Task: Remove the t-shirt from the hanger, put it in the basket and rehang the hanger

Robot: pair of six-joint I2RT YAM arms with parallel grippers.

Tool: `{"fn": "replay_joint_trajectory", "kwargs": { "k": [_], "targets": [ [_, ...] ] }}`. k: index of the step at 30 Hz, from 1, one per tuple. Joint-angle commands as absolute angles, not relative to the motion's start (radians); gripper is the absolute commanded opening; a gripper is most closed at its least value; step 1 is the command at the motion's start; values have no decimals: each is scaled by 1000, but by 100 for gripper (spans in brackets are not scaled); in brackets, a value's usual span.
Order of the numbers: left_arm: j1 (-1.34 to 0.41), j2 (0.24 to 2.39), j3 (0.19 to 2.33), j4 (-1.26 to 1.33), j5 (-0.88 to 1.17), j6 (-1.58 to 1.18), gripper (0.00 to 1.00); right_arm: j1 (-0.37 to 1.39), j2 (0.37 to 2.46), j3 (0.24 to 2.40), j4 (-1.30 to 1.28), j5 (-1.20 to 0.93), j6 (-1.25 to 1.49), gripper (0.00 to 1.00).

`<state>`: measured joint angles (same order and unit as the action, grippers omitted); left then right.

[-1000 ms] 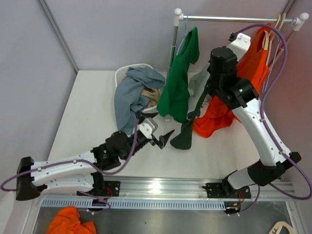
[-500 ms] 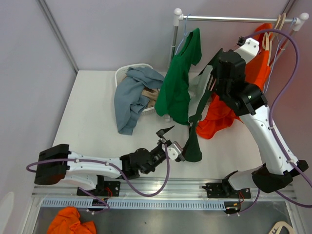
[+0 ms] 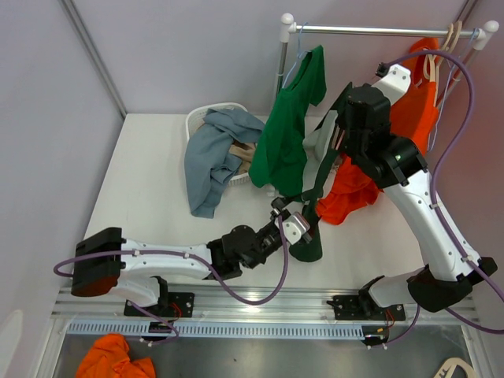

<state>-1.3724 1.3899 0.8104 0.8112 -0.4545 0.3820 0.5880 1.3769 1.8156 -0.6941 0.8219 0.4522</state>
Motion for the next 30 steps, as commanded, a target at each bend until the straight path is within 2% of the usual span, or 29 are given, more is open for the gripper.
{"fn": "replay_joint_trajectory", "kwargs": {
  "k": [1,2,3,4,8,13,16,17,24,30],
  "targets": [
    [-1355,1407,865,779,-377,313,64,598,1344,1825,-615,825,477,0],
    [-1353,1405,864,776,-377,310,50,598,1344,1827,-612,822,476,0],
    [-1353,1404,862,772,-377,305,47,600,1344,1827,-608,821,468,0],
    [-1353,1399,858,761,-374,301,47,600,1345,1827,-601,816,466,0],
    [-1353,1393,865,697,-365,261,60,603,1354,1845,-594,808,454,0],
    [-1353,1408,850,690,-367,227,56,609,1371,1876,-595,802,449,0],
    [-1353,1410,854,683,-361,224,20,620,1370,1882,-595,804,445,0],
    [-1353,1405,854,678,-357,222,1,621,1371,1884,-597,805,443,0],
    [-1359,1352,877,594,-296,209,1,626,1374,1907,-566,834,376,0],
    [-1423,1172,833,503,-247,88,1,608,1449,1939,-520,901,284,0]
  ]
}}
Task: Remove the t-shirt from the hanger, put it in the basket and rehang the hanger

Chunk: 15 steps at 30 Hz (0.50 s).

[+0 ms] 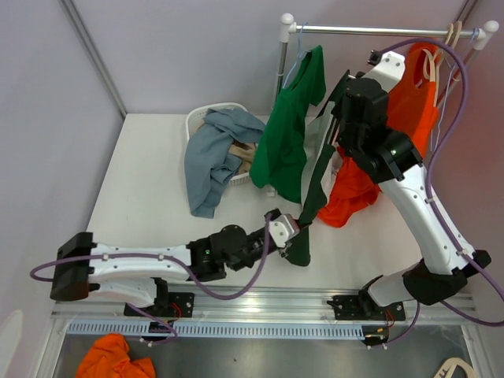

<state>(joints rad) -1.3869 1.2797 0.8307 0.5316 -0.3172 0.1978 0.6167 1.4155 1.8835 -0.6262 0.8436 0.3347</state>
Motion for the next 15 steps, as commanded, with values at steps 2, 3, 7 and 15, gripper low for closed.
{"fn": "replay_joint_trajectory", "kwargs": {
  "k": [2,3,7,15],
  "targets": [
    [-1454,1137,812,477,-201,2,1,594,1472,1971,-519,893,275,0],
    [-1471,1135,781,480,-204,-30,1,595,1495,1983,-518,894,261,0],
    [-1561,1170,735,523,-210,-66,1,589,1542,2032,-529,899,239,0],
    [-1583,1212,698,525,-167,-133,1,580,1557,2045,-564,887,241,0]
  ]
}}
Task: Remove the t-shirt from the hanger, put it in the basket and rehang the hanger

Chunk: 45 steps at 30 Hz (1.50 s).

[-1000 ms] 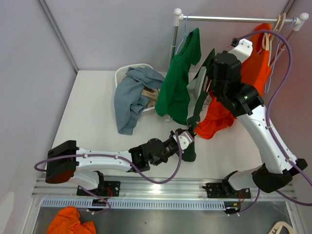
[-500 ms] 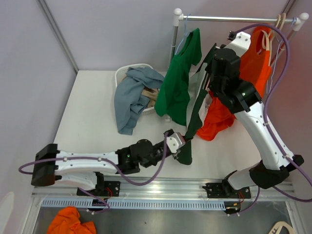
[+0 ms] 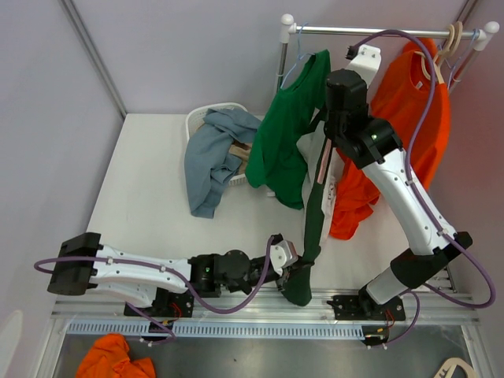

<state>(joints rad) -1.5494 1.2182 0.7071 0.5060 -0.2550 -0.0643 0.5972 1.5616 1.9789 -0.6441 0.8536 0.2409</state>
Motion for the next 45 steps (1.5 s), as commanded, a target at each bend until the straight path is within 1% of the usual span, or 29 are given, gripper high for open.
{"fn": "replay_joint_trajectory", "kwargs": {
  "k": [1,6,7,9,10,11,13,14,16,18,22,26,30,33,36,39,43,45],
  "targets": [
    [-1580,1218,699,517,-211,-133,1,580,1554,2054,-577,878,248,0],
    [-1539,1279,713,537,-244,-94,1,580,1534,2048,-607,851,255,0],
    [-1499,1288,719,513,-239,-121,1,581,1535,2074,-632,839,264,0],
    [-1436,1302,721,511,-191,-164,1,589,1529,2085,-682,812,284,0],
    [-1375,1299,713,528,-149,-201,1,591,1519,2079,-683,815,284,0],
    [-1356,1287,703,572,-111,-210,1,583,1499,2053,-669,824,279,0],
    [-1359,1273,663,600,-106,-195,1,549,1491,2048,-637,818,253,0],
    [-1370,1266,663,606,-95,-193,1,507,1494,2092,-647,798,255,0],
    [-1414,1267,626,609,-104,-193,1,477,1512,2137,-678,764,252,0],
    [-1449,1293,597,621,-110,-213,1,460,1525,2170,-673,746,241,0],
    [-1459,1357,587,649,-106,-282,1,465,1537,2194,-716,692,270,0],
    [-1427,1391,667,615,-164,-253,1,511,1529,2175,-776,670,293,0],
    [-1278,1405,838,487,-77,-299,1,572,1474,2108,-831,647,325,0],
    [-1128,1420,963,370,-20,-350,1,586,1399,2022,-859,549,365,0],
    [-1051,1454,1089,252,-20,-350,1,586,1342,1971,-903,480,382,0],
    [-994,1515,1198,129,-28,-362,1,586,1312,1967,-954,480,373,0],
    [-979,1519,1183,135,32,-365,1,586,1260,1930,-928,579,333,0],
    [-979,1485,1143,156,96,-379,1,586,1238,1884,-858,612,295,0]
  ]
}}
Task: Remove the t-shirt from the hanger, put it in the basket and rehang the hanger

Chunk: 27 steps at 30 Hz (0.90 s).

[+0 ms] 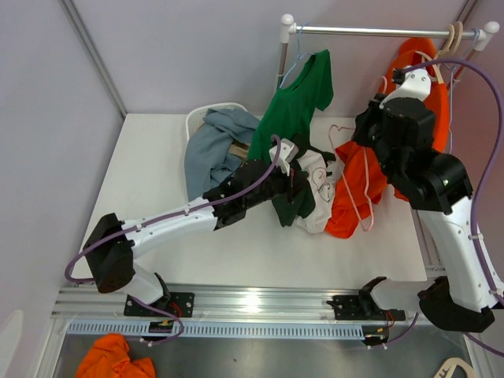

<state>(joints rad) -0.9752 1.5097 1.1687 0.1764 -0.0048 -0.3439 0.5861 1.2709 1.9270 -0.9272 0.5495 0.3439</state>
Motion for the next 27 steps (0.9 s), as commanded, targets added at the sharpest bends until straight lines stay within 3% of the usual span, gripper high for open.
{"fn": "replay_joint_trajectory", "kwargs": {
  "k": [1,4,7,11,14,18,27],
  "targets": [
    [-980,1471,1134,158,124,-382,1,586,1214,1864,-824,645,244,0],
    [-986,1407,1134,83,207,-382,1,552,1201,1812,-700,649,175,0],
    [-986,1352,1238,-149,215,-396,1,447,1219,1805,-624,511,153,0],
    [-979,1280,1449,-415,189,-374,1,336,1265,1824,-569,292,176,0],
    [-921,1229,1586,-576,231,-374,1,308,1299,1848,-551,288,166,0],
    [-744,1235,1796,-782,374,-411,1,273,1333,1885,-523,288,141,0],
    [-530,1413,2478,-1008,441,-437,1,219,1374,1933,-492,238,150,0]
  ]
}}
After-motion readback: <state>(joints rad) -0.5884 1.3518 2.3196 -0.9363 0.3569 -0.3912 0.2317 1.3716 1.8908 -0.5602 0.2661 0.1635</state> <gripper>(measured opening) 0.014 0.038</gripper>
